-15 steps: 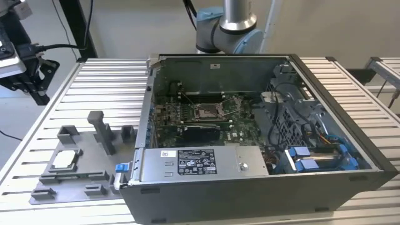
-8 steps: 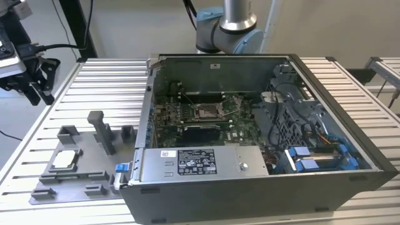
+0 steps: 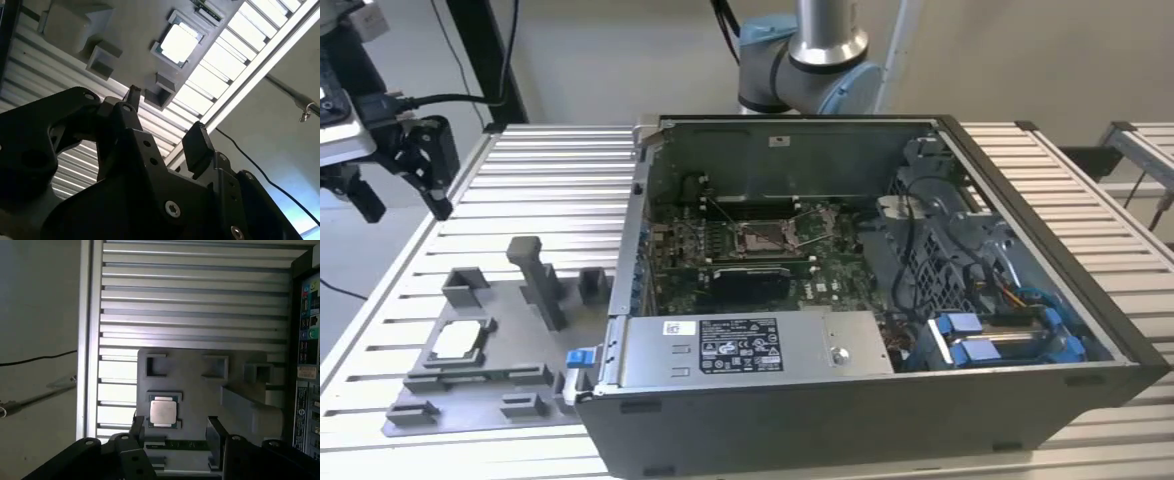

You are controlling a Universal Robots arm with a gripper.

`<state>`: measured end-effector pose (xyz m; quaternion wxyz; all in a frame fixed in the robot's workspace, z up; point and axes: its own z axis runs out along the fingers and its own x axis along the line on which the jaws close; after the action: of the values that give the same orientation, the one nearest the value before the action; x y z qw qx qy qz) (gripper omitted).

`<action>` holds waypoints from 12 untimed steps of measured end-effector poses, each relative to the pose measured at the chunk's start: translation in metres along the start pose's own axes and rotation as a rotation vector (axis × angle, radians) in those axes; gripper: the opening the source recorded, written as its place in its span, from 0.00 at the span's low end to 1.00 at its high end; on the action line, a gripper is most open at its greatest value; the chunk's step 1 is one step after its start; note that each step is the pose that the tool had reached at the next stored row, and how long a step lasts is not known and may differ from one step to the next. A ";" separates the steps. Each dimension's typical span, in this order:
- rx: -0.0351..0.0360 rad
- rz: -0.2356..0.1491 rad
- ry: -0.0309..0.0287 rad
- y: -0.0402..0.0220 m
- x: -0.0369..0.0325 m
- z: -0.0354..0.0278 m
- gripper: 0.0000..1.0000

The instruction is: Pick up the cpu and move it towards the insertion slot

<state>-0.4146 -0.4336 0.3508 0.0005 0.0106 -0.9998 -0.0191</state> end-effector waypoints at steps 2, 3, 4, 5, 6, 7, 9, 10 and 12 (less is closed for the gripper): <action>0.0006 0.000 0.0001 0.0001 0.0000 0.0000 1.00; 0.0008 0.000 0.0001 0.0001 -0.0001 0.0007 1.00; 0.0009 0.000 0.0001 0.0004 0.0000 0.0026 1.00; 0.0010 0.000 0.0001 0.0005 -0.0001 0.0042 1.00; 0.0009 0.000 0.0000 0.0005 -0.0001 0.0062 1.00; 0.0010 0.000 0.0000 0.0006 -0.0001 0.0079 1.00; 0.0009 0.000 -0.0001 0.0007 0.0000 0.0116 1.00; 0.0010 0.000 0.0001 0.0006 0.0001 0.0133 1.00; 0.0010 0.000 0.0000 0.0006 0.0014 0.0171 1.00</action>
<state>-0.4160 -0.4324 0.3338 0.0005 0.0104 -0.9998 -0.0186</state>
